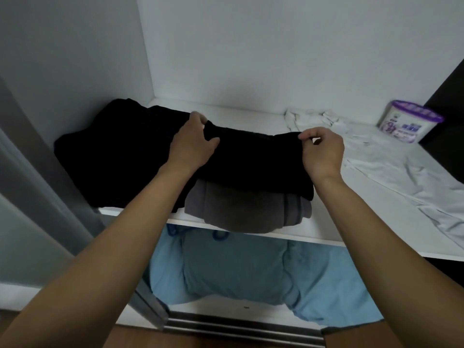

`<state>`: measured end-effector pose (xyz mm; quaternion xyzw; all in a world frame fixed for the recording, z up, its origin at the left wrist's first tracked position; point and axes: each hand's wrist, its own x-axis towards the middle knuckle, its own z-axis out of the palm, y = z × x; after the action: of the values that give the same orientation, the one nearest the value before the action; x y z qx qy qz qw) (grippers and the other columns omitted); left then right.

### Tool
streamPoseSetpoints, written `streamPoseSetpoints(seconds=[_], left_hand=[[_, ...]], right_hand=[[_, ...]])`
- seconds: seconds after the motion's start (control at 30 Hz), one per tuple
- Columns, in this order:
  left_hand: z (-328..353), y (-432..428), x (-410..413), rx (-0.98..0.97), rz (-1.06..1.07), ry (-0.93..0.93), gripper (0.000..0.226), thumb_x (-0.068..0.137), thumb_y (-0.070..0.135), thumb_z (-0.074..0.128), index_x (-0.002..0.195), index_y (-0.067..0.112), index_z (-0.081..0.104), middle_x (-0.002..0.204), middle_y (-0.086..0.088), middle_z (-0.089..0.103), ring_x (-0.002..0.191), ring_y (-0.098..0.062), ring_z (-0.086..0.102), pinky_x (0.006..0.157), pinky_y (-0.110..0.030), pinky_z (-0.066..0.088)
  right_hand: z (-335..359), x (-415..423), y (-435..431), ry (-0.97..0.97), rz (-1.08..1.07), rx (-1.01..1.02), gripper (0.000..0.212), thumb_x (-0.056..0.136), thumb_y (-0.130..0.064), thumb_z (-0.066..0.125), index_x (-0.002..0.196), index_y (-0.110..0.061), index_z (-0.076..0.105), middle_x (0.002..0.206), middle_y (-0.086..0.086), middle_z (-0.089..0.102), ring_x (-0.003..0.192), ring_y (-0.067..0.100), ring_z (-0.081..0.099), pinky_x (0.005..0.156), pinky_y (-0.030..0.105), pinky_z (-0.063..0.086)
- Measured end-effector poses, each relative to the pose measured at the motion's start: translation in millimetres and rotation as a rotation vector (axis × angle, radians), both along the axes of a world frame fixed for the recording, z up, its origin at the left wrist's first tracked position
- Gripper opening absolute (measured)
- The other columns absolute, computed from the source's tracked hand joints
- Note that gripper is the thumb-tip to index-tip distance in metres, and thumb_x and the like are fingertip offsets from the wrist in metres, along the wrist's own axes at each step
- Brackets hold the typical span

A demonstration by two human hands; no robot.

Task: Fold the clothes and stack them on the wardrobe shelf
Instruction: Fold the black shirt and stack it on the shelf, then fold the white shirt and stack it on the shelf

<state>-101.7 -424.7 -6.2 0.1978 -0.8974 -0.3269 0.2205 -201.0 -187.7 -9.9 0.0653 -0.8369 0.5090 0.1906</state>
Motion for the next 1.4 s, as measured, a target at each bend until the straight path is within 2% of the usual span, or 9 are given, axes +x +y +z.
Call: streamPoseSetpoints(seconds=[0.13, 0.3, 0.5, 0.7, 0.87, 0.97, 1.07, 1.17, 1.4], left_hand=[[-3, 5, -14, -0.459, -0.1, 0.244, 0.04, 0.087, 0.019, 0.065, 0.125, 0.019, 0.054, 0.125, -0.009, 0.055, 0.113, -0.031, 0.053, 0.09, -0.045, 0.045], [-15, 11, -32, -0.429, -0.352, -0.271, 0.036, 0.101, 0.03, 0.048, 0.135, 0.02, 0.051, 0.143, -0.008, 0.049, 0.132, -0.029, 0.043, 0.105, -0.052, 0.04], [2, 58, -39, -0.593, -0.146, -0.159, 0.031, 0.094, 0.012, 0.049, 0.123, 0.013, 0.06, 0.145, -0.009, 0.045, 0.134, -0.032, 0.04, 0.114, -0.058, 0.024], [5, 160, -56, -0.373, -0.36, 0.081, 0.028, 0.088, 0.006, 0.053, 0.115, 0.011, 0.061, 0.159, -0.01, 0.028, 0.148, -0.027, 0.022, 0.119, -0.045, 0.02], [-6, 227, -91, -0.144, -0.483, -0.056, 0.022, 0.092, 0.013, 0.058, 0.114, 0.019, 0.062, 0.153, -0.002, 0.037, 0.142, -0.019, 0.034, 0.108, -0.022, 0.024], [-12, 271, -115, 0.04, -0.487, -0.192, 0.021, 0.092, 0.019, 0.059, 0.112, 0.023, 0.061, 0.136, 0.0, 0.055, 0.118, -0.017, 0.056, 0.091, -0.023, 0.039], [-24, 314, -138, 0.285, -0.409, -0.31, 0.025, 0.092, 0.02, 0.062, 0.116, 0.017, 0.058, 0.118, -0.006, 0.064, 0.097, -0.025, 0.064, 0.079, -0.033, 0.051], [-31, 352, -152, 0.614, -0.294, -0.364, 0.032, 0.094, 0.023, 0.065, 0.121, 0.011, 0.051, 0.105, -0.013, 0.062, 0.076, -0.021, 0.061, 0.062, -0.031, 0.055], [-28, 417, -181, 0.952, -0.19, -0.273, 0.059, 0.09, 0.023, 0.07, 0.132, 0.027, 0.028, 0.111, 0.0, 0.056, 0.099, -0.021, 0.064, 0.071, -0.032, 0.06]], right_hand=[[-14, 4, -7, 0.098, 0.004, 0.141, 0.032, 0.094, -0.003, 0.047, 0.102, -0.017, 0.075, 0.112, 0.004, 0.068, 0.106, 0.02, 0.061, 0.093, 0.026, 0.046], [-38, -5, 0, -0.248, 0.151, 0.513, 0.036, 0.099, -0.014, 0.036, 0.109, -0.008, 0.07, 0.114, 0.019, 0.066, 0.106, 0.038, 0.059, 0.093, 0.047, 0.05], [-36, -13, 27, -0.218, 0.312, 0.422, 0.034, 0.1, -0.02, 0.048, 0.13, -0.01, 0.061, 0.127, 0.011, 0.063, 0.116, 0.026, 0.058, 0.09, 0.025, 0.039], [-30, -35, 151, -0.005, 0.214, 0.342, 0.026, 0.093, -0.013, 0.064, 0.118, -0.011, 0.068, 0.124, 0.008, 0.063, 0.112, 0.024, 0.059, 0.083, 0.009, 0.032], [-31, -74, 268, -0.38, -0.066, 0.519, 0.056, 0.085, -0.048, 0.07, 0.13, -0.017, 0.058, 0.14, 0.01, 0.055, 0.126, 0.034, 0.053, 0.103, 0.047, 0.045], [-46, -78, 308, -0.434, -0.122, 0.686, 0.048, 0.083, -0.051, 0.068, 0.118, -0.018, 0.063, 0.127, 0.007, 0.062, 0.12, 0.033, 0.056, 0.101, 0.046, 0.044], [-61, -78, 326, -0.218, -0.056, 0.538, 0.012, 0.086, -0.03, 0.07, 0.091, -0.02, 0.068, 0.103, 0.0, 0.069, 0.1, 0.027, 0.065, 0.09, 0.039, 0.049], [-72, -81, 335, -0.126, -0.001, 0.468, 0.009, 0.087, -0.016, 0.068, 0.078, -0.016, 0.067, 0.101, 0.0, 0.072, 0.09, 0.024, 0.065, 0.084, 0.034, 0.05], [-58, -37, 344, -0.346, 0.507, 0.167, 0.005, 0.091, -0.016, 0.063, 0.093, -0.013, 0.067, 0.102, -0.001, 0.072, 0.092, 0.019, 0.066, 0.088, 0.046, 0.053]])
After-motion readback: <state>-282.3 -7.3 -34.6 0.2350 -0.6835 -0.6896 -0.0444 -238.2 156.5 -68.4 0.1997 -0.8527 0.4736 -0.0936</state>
